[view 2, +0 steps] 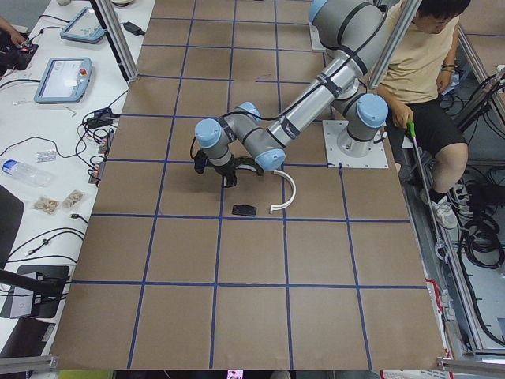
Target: Place bearing gear from tray to pile
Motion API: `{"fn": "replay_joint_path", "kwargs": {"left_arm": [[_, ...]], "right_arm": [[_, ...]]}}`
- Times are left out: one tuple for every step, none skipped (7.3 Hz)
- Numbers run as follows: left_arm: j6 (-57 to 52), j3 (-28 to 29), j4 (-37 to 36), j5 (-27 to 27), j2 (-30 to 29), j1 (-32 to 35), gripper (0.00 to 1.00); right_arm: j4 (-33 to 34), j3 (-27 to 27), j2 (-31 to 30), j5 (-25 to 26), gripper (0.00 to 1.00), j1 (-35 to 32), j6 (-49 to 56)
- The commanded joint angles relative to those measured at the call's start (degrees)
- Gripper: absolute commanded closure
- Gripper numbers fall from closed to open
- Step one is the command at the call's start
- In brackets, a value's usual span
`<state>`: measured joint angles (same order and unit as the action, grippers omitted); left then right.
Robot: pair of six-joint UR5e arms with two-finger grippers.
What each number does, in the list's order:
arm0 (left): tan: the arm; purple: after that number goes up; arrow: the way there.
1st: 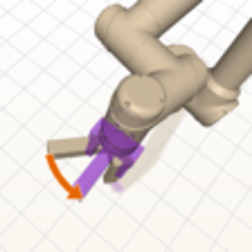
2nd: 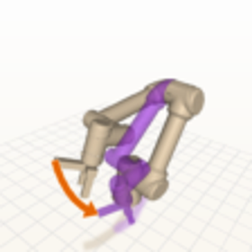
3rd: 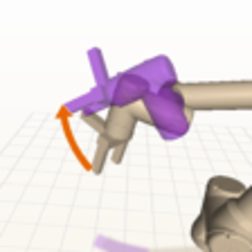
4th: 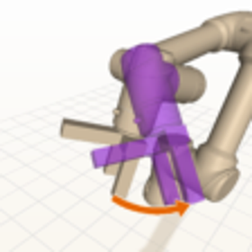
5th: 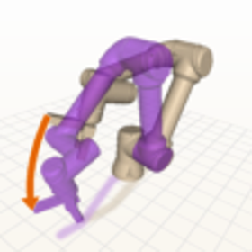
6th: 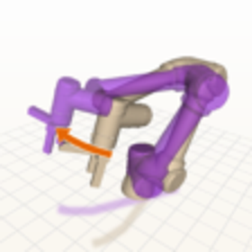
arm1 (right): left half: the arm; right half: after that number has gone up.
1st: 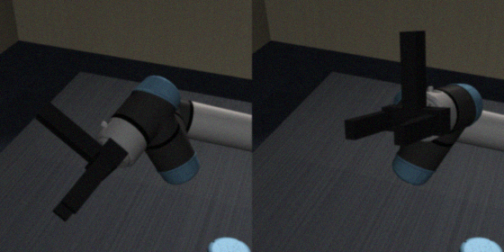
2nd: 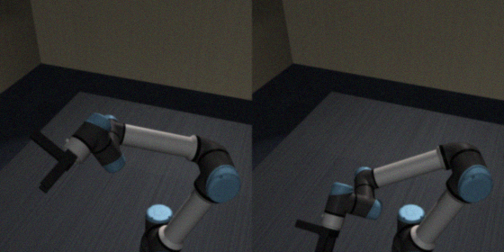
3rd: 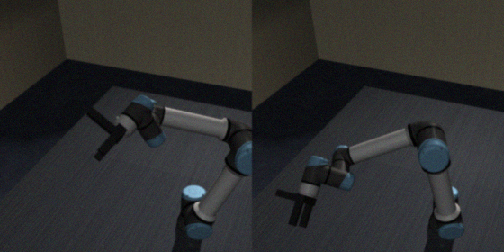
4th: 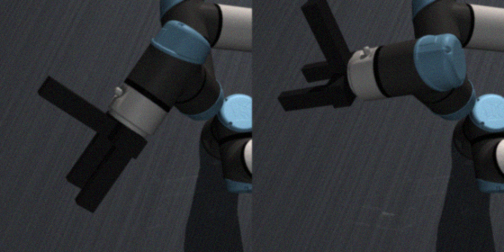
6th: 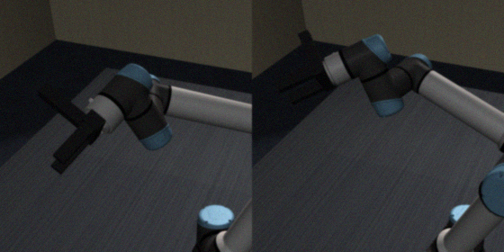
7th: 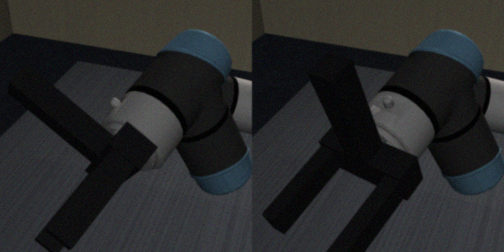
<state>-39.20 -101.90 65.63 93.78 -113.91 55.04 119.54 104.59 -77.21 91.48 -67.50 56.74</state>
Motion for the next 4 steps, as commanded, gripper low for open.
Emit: {"fn": "replay_joint_path", "kwargs": {"left_arm": [[0.44, -2.94, -0.33, -2.11, 0.44, -0.02, 1.0], [0.44, -3.13, -0.24, -2.11, 0.36, -0.02, 1.0], [0.44, -3.04, -0.33, -2.11, 0.18, -0.1, 1.0], [0.44, -3.04, -0.24, -2.02, 0.18, -0.1, 0.82]], "right_arm": [[0.43, 1.32, -0.93, 0.1, 0.94, -15.48, -23.85], [0.52, 1.4, -0.32, -0.51, 0.94, -21.12, -34.31], [1.39, 1.32, 1.6, -0.42, 0.94, -25.88, -41.81], [4.09, 1.4, 3.71, -0.42, 0.94, -30.97, -49.2]]}}
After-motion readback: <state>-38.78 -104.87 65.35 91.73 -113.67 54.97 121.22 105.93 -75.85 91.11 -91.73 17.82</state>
